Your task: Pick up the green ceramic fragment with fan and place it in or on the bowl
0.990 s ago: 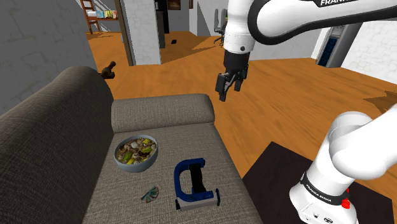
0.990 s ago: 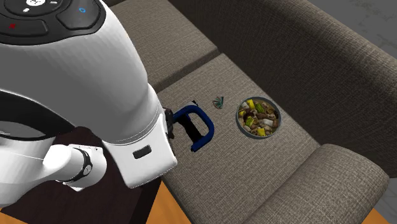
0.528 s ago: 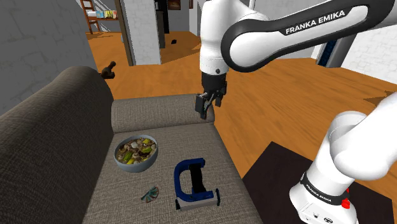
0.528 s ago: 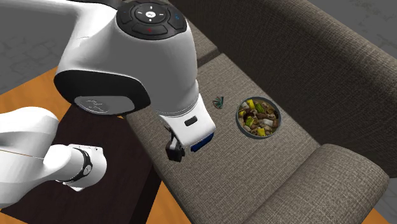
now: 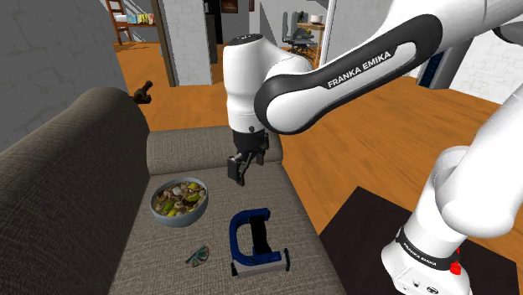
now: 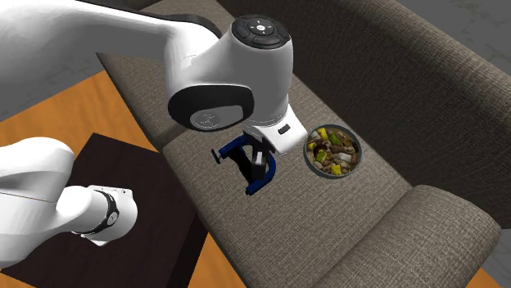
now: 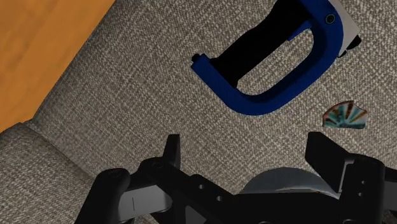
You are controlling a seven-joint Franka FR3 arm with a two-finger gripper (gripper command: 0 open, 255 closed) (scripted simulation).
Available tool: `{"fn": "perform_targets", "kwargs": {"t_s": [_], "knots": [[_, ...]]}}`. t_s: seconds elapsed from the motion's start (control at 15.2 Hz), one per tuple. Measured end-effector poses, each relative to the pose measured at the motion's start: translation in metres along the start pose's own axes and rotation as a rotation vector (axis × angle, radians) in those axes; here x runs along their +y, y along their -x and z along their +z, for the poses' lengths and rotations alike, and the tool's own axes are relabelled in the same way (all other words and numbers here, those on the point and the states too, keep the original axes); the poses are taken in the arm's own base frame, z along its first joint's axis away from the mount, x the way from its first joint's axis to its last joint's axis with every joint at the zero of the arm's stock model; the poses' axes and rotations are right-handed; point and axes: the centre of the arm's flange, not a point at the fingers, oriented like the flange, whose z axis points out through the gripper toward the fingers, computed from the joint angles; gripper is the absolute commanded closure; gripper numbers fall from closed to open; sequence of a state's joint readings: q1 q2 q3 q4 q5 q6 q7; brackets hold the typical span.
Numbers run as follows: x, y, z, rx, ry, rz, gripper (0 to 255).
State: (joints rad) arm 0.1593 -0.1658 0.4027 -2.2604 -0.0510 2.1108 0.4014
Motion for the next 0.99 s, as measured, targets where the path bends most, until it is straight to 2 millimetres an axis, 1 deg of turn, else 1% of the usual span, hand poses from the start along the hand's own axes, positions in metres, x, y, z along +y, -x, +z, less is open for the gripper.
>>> {"fn": "perform_targets", "kwargs": {"t_s": [0.07,0.13,0.2,0.26,0.46,0.53,0.66,0.92,0.99], "knots": [[-0.011,-0.006,0.006,-0.001,0.001,-0.012,0],[-0.022,-0.004,0.015,-0.003,0.002,-0.025,0],[-0.032,-0.009,0.020,-0.005,0.002,-0.037,0],[-0.042,-0.012,0.031,-0.006,0.003,-0.049,0],[-0.075,-0.019,0.052,-0.010,0.005,-0.087,0],[-0.088,-0.024,0.061,-0.011,0.004,-0.099,0],[-0.107,-0.031,0.072,-0.014,0.006,-0.124,0],[-0.150,-0.040,0.103,-0.019,0.009,-0.174,0],[-0.157,-0.043,0.111,-0.021,0.010,-0.186,0]]}}
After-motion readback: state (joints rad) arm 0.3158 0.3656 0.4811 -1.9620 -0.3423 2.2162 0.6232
